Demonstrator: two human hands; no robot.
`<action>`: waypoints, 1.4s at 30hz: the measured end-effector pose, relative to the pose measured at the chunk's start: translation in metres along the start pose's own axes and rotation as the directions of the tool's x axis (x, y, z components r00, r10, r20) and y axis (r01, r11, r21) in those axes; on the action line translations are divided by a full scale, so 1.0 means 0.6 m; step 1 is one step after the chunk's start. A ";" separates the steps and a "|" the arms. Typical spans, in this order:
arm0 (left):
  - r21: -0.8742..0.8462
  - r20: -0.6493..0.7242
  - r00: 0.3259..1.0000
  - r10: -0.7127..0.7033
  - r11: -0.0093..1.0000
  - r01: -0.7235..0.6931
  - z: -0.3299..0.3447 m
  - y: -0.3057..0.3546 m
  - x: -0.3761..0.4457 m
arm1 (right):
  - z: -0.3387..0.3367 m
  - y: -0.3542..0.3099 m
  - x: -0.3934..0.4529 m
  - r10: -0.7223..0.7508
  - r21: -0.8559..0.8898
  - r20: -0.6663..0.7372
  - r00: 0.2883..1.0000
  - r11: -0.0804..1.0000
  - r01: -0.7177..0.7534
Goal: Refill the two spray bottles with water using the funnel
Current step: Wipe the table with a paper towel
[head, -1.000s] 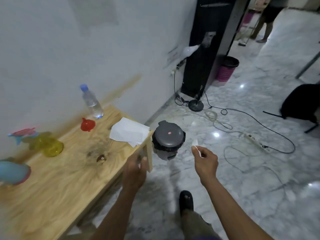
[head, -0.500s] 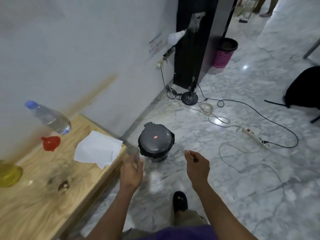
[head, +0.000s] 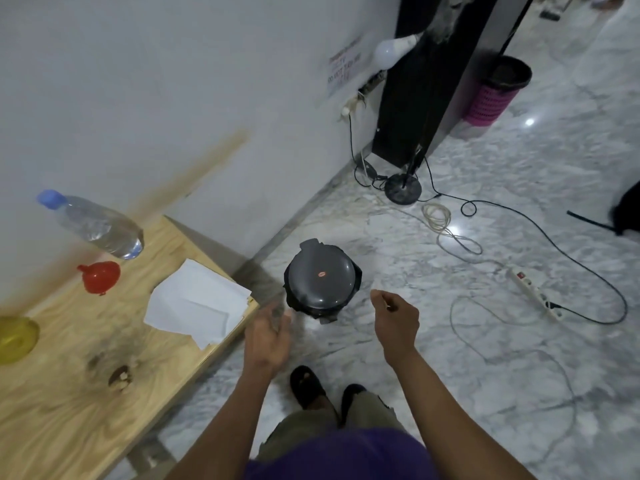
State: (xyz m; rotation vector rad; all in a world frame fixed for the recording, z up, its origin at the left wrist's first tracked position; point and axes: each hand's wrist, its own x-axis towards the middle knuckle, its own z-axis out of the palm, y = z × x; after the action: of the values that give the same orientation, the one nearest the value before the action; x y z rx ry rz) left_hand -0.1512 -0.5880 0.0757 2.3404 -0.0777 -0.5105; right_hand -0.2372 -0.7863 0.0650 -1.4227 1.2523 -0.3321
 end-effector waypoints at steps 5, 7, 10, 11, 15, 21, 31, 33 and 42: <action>-0.036 0.005 1.000 -0.009 0.999 0.009 -0.013 -0.004 0.039 | 0.032 -0.026 0.023 0.056 0.001 -0.039 0.998 0.998 -0.056; -0.033 0.021 0.999 -0.024 0.999 0.025 -0.016 -0.013 0.049 | 0.041 -0.031 0.022 0.064 0.005 -0.047 0.997 0.998 -0.063; -0.070 0.041 0.998 -0.045 0.996 0.048 -0.019 -0.016 0.070 | 0.060 -0.042 0.031 0.064 -0.006 -0.052 0.997 0.998 -0.064; -0.082 0.043 0.998 -0.048 0.995 0.052 -0.019 -0.013 0.078 | 0.067 -0.046 0.035 0.065 -0.001 -0.049 0.997 0.998 -0.065; -0.084 0.024 0.999 -0.044 0.995 0.046 -0.019 -0.010 0.099 | 0.086 -0.053 0.047 0.077 -0.006 -0.040 0.996 0.997 -0.077; -0.104 0.016 0.998 -0.061 0.993 0.062 -0.022 0.005 0.122 | 0.104 -0.053 0.071 0.085 -0.018 -0.034 0.996 0.996 -0.085; -0.026 0.046 0.994 -0.102 0.994 0.103 0.017 0.013 0.182 | 0.124 -0.026 0.105 0.147 -0.014 -0.026 0.989 0.989 -0.148; -0.020 0.042 0.994 -0.105 0.994 0.105 0.032 0.015 0.198 | 0.134 -0.013 0.122 0.157 -0.039 -0.008 0.988 0.987 -0.158; 0.015 0.120 0.968 -0.222 0.975 0.221 0.135 -0.035 0.297 | 0.213 0.081 0.237 0.212 -0.268 0.068 0.975 0.945 -0.187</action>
State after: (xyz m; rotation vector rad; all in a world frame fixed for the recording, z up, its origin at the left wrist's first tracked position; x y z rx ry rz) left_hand -0.0204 -0.6604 -0.0520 2.3303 0.1291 -0.7623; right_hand -0.1053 -0.8212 -0.0774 -1.4969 1.3844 0.0420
